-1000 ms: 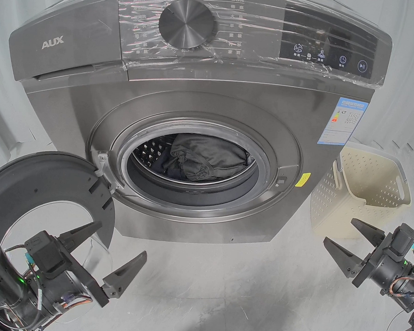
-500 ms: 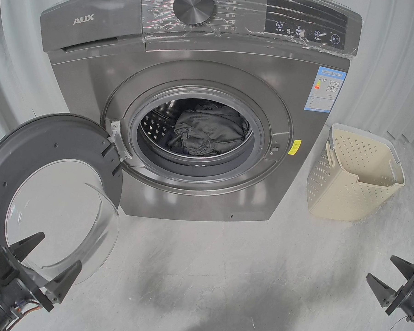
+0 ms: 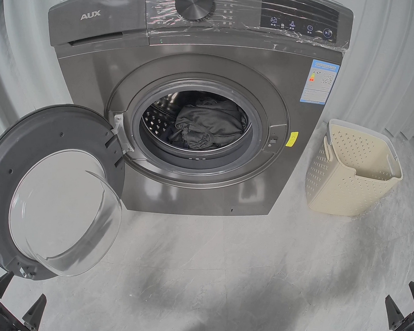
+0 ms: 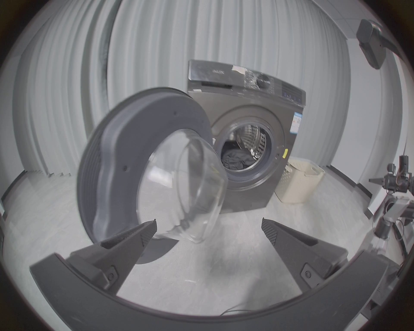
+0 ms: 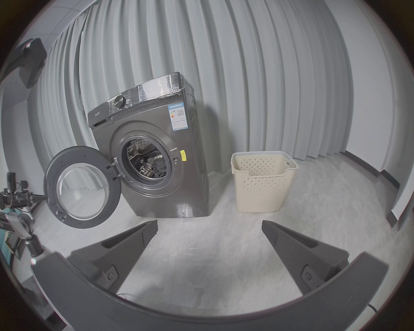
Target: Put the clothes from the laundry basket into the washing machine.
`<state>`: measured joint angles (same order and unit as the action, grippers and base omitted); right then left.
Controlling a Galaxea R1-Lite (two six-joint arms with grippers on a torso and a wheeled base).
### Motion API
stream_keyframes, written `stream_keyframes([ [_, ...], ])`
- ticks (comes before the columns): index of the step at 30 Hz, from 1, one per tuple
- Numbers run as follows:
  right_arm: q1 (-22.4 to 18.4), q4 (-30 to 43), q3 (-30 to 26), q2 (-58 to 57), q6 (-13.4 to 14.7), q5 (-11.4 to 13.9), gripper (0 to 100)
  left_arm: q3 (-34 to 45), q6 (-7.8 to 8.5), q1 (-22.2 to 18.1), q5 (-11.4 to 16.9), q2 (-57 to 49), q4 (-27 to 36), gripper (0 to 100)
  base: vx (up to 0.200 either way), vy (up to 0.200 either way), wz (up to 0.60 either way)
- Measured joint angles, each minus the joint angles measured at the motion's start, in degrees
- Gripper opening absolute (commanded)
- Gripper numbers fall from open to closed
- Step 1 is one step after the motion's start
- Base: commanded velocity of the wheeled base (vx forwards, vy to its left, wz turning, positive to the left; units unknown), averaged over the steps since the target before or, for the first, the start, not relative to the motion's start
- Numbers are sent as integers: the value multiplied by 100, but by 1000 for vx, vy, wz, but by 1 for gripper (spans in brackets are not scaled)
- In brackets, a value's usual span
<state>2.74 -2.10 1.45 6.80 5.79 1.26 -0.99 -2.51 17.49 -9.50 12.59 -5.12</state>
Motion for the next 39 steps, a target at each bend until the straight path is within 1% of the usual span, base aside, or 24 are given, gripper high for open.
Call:
stream_keyframes([
  [2,-118,51,-20,-210,-89,-128,100,0,-82,-146,44,-271,77,100,0,200,0],
  [4,-180,55,-33,-333,-218,-251,100,0,-169,-201,46,-433,80,100,0,200,0],
  [6,-215,68,-38,-430,-282,-302,100,-2,-180,-254,-44,-562,85,100,0,100,0],
  [9,-245,119,-44,-516,-333,-300,100,-2,-105,-324,-211,-669,89,100,0,0,0],
  [12,-252,139,-44,-562,-383,-278,100,-2,35,-573,-260,-725,94,100,0,0,0],
  [14,-250,177,-44,-581,-445,-212,100,-2,129,-780,-282,-745,94,100,0,0,0],
  [16,-245,199,-44,-596,-508,-83,100,-2,196,-906,-399,-756,94,100,0,0,0],
  [18,-245,210,-44,-606,-566,-11,100,-2,205,-970,-460,-763,94,100,-100,0,0],
  [19,-239,212,-44,-607,-581,5,100,-2,165,-992,-449,-767,96,100,-200,0,0],
  [22,-244,215,-44,-614,-584,16,100,-2,-167,-1008,-377,-774,110,100,-200,0,0],
  [23,-239,219,-44,-614,-581,18,100,-2,-293,-1012,-311,-774,110,100,-200,0,0],
  [25,-239,217,-44,-614,-579,18,100,-2,-479,-1014,-143,-774,111,100,0,0,0],
  [26,-241,217,-44,-614,-579,20,100,-2,-567,-1019,-62,-774,111,100,0,0,0],
  [27,-239,217,-44,-617,-579,18,100,-2,-618,-1023,-2,-775,113,100,0,0,0],
  [28,-239,217,-44,-617,-579,18,100,-2,-635,-1022,37,-775,113,100,0,0,0],
  [32,-244,219,-44,-617,-579,20,100,-2,-551,-1022,74,-780,116,100,0,0,0],
  [37,-239,221,-44,-614,-579,20,100,0,-495,-1017,37,-780,116,100,0,200,0],
  [39,-236,219,-44,-614,-579,22,100,0,-438,-1017,39,-780,116,100,0,200,0],
])
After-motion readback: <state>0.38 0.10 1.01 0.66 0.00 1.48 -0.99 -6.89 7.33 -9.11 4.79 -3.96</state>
